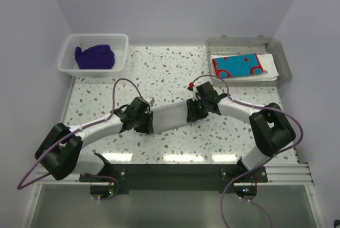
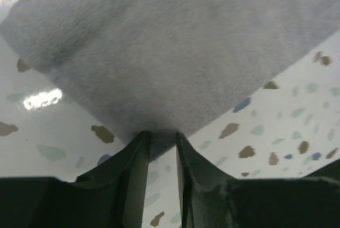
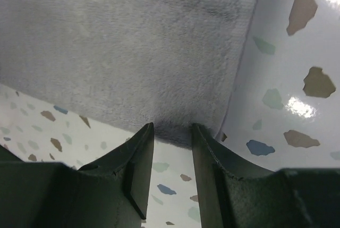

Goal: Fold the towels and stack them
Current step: Neatly place the folded towel into the bin

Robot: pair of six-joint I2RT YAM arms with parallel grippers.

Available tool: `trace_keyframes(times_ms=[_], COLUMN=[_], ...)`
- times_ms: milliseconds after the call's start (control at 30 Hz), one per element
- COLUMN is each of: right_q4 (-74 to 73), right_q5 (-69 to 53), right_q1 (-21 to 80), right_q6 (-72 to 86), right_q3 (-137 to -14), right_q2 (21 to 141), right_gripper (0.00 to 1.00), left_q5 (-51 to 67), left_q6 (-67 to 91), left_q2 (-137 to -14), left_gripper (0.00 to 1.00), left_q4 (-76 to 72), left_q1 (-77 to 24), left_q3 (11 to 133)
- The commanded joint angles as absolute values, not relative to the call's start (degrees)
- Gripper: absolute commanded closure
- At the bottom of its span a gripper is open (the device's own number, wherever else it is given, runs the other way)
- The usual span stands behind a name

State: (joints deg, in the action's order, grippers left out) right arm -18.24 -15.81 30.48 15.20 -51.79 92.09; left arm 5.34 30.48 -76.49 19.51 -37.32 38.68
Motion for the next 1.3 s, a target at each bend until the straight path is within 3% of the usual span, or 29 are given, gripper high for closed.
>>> trace_keyframes(times_ms=[0,200,367,467,567,633,667,733,933,1133,1167,1267], right_q4=[-11.08,-8.97,-11.33,-15.98,-23.01,-27.41,-28.29,-29.53,-29.71,-28.3,-28.13,-27.42], right_q5=[-13.01,-11.86,-13.36,-11.0,-4.25,-2.82,-2.38,-2.63,-2.11,-4.21,-4.65,-5.71], right_q1=[30.76,30.76,30.76,30.67,29.89,27.18,25.77,21.47,17.23,14.33,14.15,13.62], right_q6=[20.56,25.04,24.27,22.25,19.26,18.46,18.37,19.24,21.96,23.38,23.47,23.82], right_q3=[-48.09,-43.33,-45.6,-48.76,-52.28,-53.26,-53.26,-51.95,-48.7,-46.15,-45.88,-44.91], right_q2=[92.37,91.14,87.63,83.24,80.6,79.81,79.37,77.88,75.76,76.29,76.29,75.94], right_gripper=[0.62,0.61,0.54,0.45,0.24,0.18,0.11,0.01,0.01,0.01,0.01,0.01], left_q5=[0.45,-5.36,-6.15,-6.77,-7.38,-7.56,-7.73,-9.48,-9.67,-15.46,-15.82,-16.43], left_q6=[34.89,36.57,31.73,28.66,25.23,22.6,21.8,19.87,18.02,17.84,17.49,16.79], left_q2=[-76.73,-77.43,-77.43,-77.0,-75.24,-73.92,-72.87,-73.3,-80.76,-98.31,-99.83,-105.02], left_gripper=[0.69,0.81,0.76,0.57,0.41,0.24,0.09,0.0,0.05,0.24,0.32,0.36], left_q4=[18.02,17.84,19.76,21.96,23.55,23.82,23.99,24.34,24.17,26.72,26.89,27.42], left_q1=[-37.35,-31.22,-25.93,-25.93,-26.19,-27.24,-29.42,-34.94,-47.34,-57.29,-57.91,-59.5], left_q3=[32.97,29.01,33.73,37.77,40.59,42.01,43.75,47.17,55.88,67.03,68.1,71.89])
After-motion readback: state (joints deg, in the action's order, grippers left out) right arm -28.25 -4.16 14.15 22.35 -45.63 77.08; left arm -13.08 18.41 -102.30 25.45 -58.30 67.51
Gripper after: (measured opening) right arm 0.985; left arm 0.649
